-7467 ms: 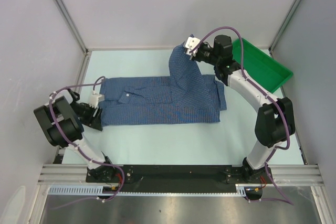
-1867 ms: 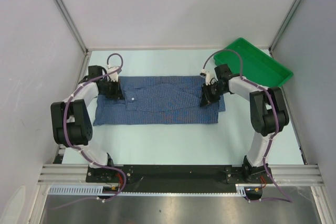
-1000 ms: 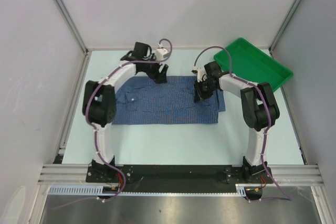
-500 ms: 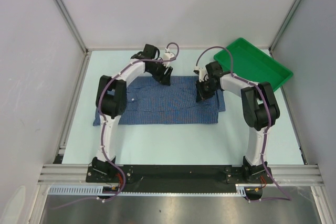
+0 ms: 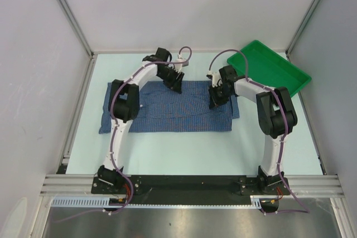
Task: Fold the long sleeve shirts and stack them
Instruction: Fold the shirt
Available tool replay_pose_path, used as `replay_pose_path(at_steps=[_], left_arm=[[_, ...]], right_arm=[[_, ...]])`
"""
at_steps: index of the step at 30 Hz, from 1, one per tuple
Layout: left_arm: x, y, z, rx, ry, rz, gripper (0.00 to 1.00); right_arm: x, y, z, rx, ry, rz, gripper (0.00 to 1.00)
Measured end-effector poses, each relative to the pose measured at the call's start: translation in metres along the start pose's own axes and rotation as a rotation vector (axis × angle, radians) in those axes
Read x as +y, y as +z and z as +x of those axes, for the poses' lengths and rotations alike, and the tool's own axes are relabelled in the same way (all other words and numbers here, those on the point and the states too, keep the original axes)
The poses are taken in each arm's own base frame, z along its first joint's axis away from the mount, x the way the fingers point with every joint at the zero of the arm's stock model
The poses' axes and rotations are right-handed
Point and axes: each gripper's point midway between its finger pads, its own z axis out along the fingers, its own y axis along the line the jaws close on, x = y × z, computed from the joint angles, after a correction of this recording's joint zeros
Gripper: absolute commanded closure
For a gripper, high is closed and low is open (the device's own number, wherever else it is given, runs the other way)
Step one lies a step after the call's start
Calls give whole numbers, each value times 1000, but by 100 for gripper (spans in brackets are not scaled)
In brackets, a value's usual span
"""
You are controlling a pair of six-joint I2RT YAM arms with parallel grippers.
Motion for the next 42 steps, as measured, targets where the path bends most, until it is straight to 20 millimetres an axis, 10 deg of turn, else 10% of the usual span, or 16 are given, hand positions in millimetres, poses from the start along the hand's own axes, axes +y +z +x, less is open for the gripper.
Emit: replay_pose_path(at_steps=[4, 13, 15, 18, 25, 33, 37, 42], left_arm=[[2, 0, -5, -7, -21, 2, 100], [20, -11, -6, -94, -137, -27, 99], [26, -17, 0, -106, -166, -43, 59], [34, -22, 0, -116, -165, -67, 26], [37, -64, 6, -136, -142, -128, 18], [61, -173, 33, -155, -52, -318, 16], [99, -196, 46, -69, 33, -414, 16], [132, -179, 71, 86, 122, -438, 15]], right_arm=[[-1, 0, 0, 1, 1, 1, 80], [-2, 1, 1, 5, 6, 1, 80], [-2, 1, 1, 5, 7, 1, 81], [-1, 1, 0, 4, 7, -1, 78], [9, -12, -4, 8, -20, -23, 58], [45, -92, -17, -118, -123, -36, 58], [49, -85, 21, -26, -158, -10, 57], [36, -55, 81, 178, -196, 53, 59]])
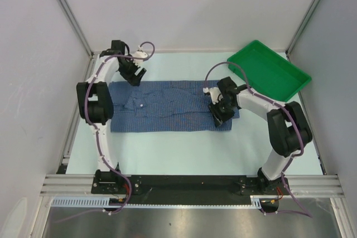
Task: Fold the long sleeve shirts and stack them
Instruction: Fold the shirt
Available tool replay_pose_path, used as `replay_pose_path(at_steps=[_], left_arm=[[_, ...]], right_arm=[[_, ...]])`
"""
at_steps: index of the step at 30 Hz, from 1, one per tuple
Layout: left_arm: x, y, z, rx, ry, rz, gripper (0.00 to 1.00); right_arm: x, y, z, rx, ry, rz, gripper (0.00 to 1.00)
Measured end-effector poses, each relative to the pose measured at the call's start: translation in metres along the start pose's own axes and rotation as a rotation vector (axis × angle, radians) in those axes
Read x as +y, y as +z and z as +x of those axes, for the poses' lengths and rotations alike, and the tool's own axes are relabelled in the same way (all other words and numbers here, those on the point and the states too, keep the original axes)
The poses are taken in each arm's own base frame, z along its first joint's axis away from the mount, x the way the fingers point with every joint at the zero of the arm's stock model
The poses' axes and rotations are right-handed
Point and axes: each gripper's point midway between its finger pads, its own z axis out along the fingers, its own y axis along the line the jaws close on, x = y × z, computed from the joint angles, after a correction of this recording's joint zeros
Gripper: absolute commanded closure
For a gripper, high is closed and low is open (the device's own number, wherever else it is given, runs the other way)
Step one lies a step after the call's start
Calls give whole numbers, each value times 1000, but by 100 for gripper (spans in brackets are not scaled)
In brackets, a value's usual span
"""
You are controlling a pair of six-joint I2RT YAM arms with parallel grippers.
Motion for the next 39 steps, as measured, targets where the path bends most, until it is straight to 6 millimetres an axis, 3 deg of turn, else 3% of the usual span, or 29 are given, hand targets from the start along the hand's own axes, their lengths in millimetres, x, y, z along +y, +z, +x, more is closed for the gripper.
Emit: replay_pose_path(at_steps=[4, 9, 13, 17, 19, 23, 29, 34, 39], left_arm=[[9, 23, 20, 89, 53, 3, 17], [16, 38, 45, 171, 80, 3, 28], [29, 32, 57, 186, 69, -14, 31], [41, 23, 75, 179, 27, -17, 20], [41, 16, 84, 172, 3, -10, 19], [27, -3, 91, 143, -35, 25, 19], [1, -52, 63, 26, -29, 42, 19], [-34, -82, 62, -13, -31, 82, 22], [-61, -80, 89, 35, -75, 158, 25]], right_arm=[[-18, 19, 14, 77, -20, 61, 61], [-34, 24, -2, 99, -62, 116, 62], [-48, 29, -24, 108, -91, 152, 63], [-56, 31, -38, 115, -110, 162, 58], [-57, 30, -41, 106, -121, 153, 50], [-50, 22, -37, 93, -145, 83, 38], [-36, -25, -34, 19, -201, -38, 33], [-50, -46, -65, -71, -209, -71, 36], [-64, -38, -101, -119, -217, -92, 39]])
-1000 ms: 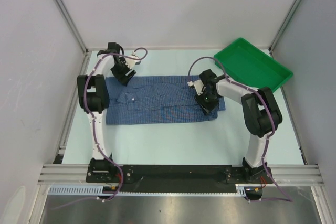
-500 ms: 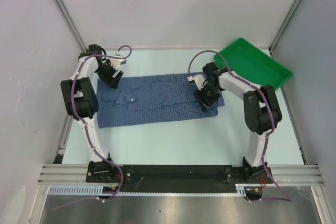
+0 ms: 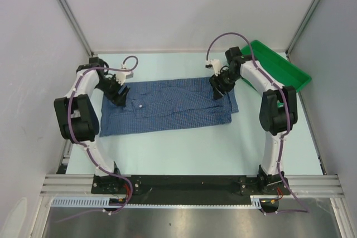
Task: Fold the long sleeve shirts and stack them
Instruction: Fold the shirt
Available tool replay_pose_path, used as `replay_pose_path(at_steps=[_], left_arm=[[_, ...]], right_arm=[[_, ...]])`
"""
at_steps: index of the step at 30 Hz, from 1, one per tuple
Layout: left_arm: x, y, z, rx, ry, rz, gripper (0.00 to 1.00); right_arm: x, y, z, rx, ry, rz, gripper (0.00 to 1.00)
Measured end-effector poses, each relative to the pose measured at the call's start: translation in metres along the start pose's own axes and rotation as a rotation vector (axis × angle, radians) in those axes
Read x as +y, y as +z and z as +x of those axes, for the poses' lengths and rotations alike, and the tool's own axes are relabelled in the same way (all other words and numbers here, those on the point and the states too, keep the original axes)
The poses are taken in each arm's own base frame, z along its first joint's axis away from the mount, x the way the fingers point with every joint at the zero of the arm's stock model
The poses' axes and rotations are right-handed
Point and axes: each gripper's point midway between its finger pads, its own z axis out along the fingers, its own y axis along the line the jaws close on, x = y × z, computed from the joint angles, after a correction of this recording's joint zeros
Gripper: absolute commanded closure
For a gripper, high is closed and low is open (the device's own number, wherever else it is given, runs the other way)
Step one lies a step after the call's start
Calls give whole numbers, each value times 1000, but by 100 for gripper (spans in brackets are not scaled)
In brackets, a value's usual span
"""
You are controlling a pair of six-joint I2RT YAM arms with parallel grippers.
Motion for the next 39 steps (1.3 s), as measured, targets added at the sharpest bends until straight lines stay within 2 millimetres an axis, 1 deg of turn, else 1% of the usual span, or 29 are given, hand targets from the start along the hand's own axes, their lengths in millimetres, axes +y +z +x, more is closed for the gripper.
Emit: replay_pose_path(at_steps=[3, 7, 10, 13, 14, 15, 17, 18, 19, 20, 21, 23, 24, 26, 28, 29, 31, 32, 33, 35, 36, 37, 38, 39], left_arm=[[-13, 9, 28, 47, -57, 51, 24], [-27, 15, 59, 102, -103, 74, 23], [-32, 14, 72, 127, -118, 68, 24], [-33, 17, 82, 143, -123, 57, 25], [-33, 19, 84, 147, -125, 55, 25], [-33, 20, 87, 152, -127, 52, 26], [-34, 23, 92, 161, -130, 50, 30], [-35, 24, 94, 164, -132, 49, 33], [-35, 25, 96, 166, -132, 46, 39], [-34, 26, 97, 168, -131, 43, 42], [-34, 27, 97, 166, -134, 39, 48], [-31, 27, 95, 159, -131, 30, 53], [-31, 27, 95, 159, -131, 28, 58], [-31, 27, 95, 159, -132, 29, 62], [-30, 27, 95, 158, -132, 28, 65], [-31, 27, 95, 158, -132, 29, 67], [-31, 27, 96, 159, -134, 30, 75], [-31, 26, 95, 159, -135, 31, 78], [-30, 25, 95, 158, -134, 31, 84], [-29, 24, 93, 154, -132, 29, 89], [-28, 23, 92, 152, -133, 27, 89], [-27, 22, 90, 148, -131, 26, 83], [-26, 22, 89, 146, -130, 23, 70], [-25, 21, 88, 144, -129, 21, 63]], right_arm=[[-8, 16, -4, 8, 6, -17, 39], [-9, 33, 7, 55, 24, -39, 41], [-11, 41, 15, 80, 29, -34, 44], [-12, 45, 26, 112, 35, -22, 47], [-12, 46, 28, 122, 35, -17, 49], [-13, 47, 30, 128, 34, -13, 55], [-16, 49, 31, 134, 33, 2, 61], [-18, 50, 31, 136, 31, 8, 67], [-20, 52, 32, 138, 30, 15, 70], [-21, 54, 32, 141, 28, 22, 72], [-22, 56, 32, 144, 30, 27, 75], [-24, 60, 34, 152, 31, 35, 76], [-25, 62, 35, 156, 30, 38, 78], [-26, 64, 35, 161, 28, 44, 80], [-27, 64, 35, 162, 26, 50, 86], [-27, 64, 35, 162, 25, 51, 92], [-27, 64, 35, 161, 23, 52, 99], [-27, 64, 35, 161, 25, 53, 100], [-27, 64, 35, 160, 27, 53, 100], [-27, 64, 35, 159, 30, 54, 100], [-27, 64, 35, 159, 31, 54, 100], [-27, 64, 35, 159, 31, 54, 100], [-27, 64, 35, 159, 31, 54, 100], [-27, 64, 35, 159, 31, 54, 100]])
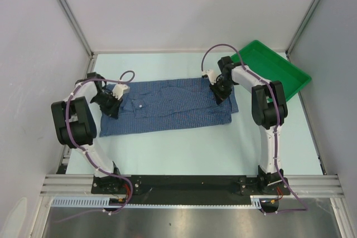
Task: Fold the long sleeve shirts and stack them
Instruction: Fold the shirt
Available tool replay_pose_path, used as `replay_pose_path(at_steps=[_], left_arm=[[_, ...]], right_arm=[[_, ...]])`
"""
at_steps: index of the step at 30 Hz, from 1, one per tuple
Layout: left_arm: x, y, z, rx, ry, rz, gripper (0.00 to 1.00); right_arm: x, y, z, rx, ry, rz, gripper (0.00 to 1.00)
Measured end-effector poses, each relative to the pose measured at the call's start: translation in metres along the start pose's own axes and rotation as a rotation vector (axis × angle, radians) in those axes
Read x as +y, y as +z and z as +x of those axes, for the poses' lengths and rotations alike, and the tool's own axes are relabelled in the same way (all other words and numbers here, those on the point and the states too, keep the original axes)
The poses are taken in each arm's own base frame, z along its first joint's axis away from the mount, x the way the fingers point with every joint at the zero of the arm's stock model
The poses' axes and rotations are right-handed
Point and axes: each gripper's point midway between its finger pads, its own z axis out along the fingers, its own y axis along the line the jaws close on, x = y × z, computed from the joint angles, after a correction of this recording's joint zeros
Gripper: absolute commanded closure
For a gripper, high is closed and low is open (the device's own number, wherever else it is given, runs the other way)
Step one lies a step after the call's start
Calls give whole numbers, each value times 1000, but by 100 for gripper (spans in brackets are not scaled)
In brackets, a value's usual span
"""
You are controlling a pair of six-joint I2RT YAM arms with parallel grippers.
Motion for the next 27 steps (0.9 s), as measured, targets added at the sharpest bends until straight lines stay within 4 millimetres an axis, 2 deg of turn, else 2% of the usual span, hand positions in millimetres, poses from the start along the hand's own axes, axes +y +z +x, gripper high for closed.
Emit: replay_pose_path(at_steps=[2, 5, 10, 16, 19, 20, 22, 23, 25, 27], left_arm=[[2, 0, -1, -4, 0, -10, 49], [6, -1, -2, -3, 4, -22, 43], [17, -5, -2, 17, 18, -63, 39], [27, 1, 7, 67, 32, -85, 41], [29, 4, 12, 89, 35, -85, 54], [29, 5, 13, 94, 35, -86, 65], [31, 5, 15, 105, 47, -89, 77], [31, 5, 15, 108, 47, -90, 90], [32, 3, 15, 111, 48, -94, 99], [34, 0, 13, 112, 56, -99, 100]], right_arm=[[0, 0, 0, 0, 0, 1, 100], [0, 0, 0, -1, 0, 1, 100], [0, 0, 0, -1, 7, 3, 100], [-1, 0, -1, -4, 10, 5, 100], [0, 0, -1, -4, 9, 5, 100], [-1, 0, -1, -3, 9, 5, 100], [-1, 0, -1, -3, 10, 6, 100], [-1, 0, -1, -3, 12, 8, 100], [-2, 0, -2, -5, 15, 15, 100], [-4, 0, -3, -8, 16, 24, 100]])
